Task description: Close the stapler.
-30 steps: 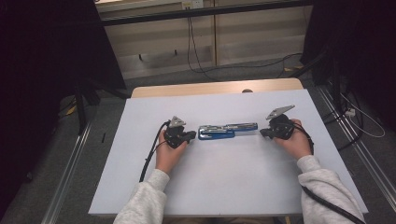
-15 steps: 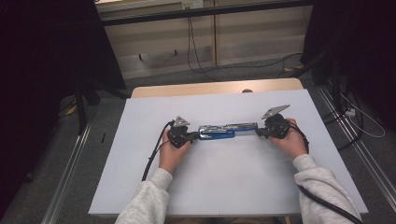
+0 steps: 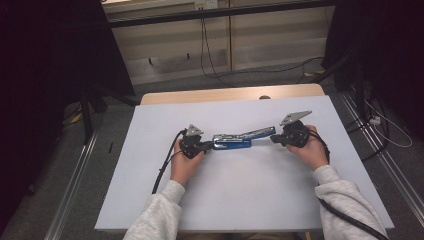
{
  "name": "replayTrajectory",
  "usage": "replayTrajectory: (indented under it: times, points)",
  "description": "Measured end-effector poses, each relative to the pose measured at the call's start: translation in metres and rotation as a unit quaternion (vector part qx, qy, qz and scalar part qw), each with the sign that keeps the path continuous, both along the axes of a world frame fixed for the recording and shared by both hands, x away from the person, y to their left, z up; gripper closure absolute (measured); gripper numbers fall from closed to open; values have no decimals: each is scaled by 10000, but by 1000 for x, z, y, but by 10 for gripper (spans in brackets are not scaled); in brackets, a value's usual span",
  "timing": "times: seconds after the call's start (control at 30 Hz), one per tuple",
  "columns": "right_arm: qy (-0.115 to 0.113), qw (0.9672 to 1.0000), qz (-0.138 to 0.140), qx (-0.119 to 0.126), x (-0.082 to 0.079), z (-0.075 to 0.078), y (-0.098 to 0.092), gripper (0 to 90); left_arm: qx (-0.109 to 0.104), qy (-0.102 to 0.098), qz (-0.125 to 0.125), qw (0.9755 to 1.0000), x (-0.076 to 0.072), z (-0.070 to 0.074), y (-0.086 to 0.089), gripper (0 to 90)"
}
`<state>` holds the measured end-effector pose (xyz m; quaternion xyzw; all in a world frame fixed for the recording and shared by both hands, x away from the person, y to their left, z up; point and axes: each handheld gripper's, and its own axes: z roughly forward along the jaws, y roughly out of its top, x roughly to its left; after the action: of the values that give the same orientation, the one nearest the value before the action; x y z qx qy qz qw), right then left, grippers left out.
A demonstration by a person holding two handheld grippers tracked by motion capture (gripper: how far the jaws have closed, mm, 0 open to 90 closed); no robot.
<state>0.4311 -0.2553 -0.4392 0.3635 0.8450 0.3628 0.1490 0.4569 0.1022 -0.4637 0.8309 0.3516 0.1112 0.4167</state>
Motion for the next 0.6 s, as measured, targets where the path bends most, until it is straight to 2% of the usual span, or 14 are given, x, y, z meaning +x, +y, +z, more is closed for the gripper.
replayTrajectory:
  times: [0.03,0.07,0.1,0.17,0.3,0.4,0.47,0.53,0.6]
  points:
    - [-59,10000,32,21,-1,1,1,898,-6,-37,124,9999,-1,-1,-1,872]
    - [-78,9999,42,72,-2,2,1,895,-99,23,77,9999,0,-1,-1,870]
    - [-104,9998,61,163,-3,4,2,893,-87,26,63,9999,0,-1,0,863]
    - [-146,9994,49,318,-7,6,1,855,-137,4,148,9998,-1,1,3,812]
    - [-134,9985,74,525,-15,8,2,664,-320,75,381,9987,-3,6,15,507]
    - [-61,9982,1,598,-22,9,5,485,-513,129,419,9977,-7,11,24,334]
    - [-58,9977,41,668,-28,10,6,426,-660,102,310,9973,-12,16,28,276]
    - [-57,9978,30,664,-35,11,8,338,-709,-17,255,9972,-18,22,33,221]
    - [-77,9977,95,660,-42,12,10,306,-761,-98,150,9969,-25,28,38,180]
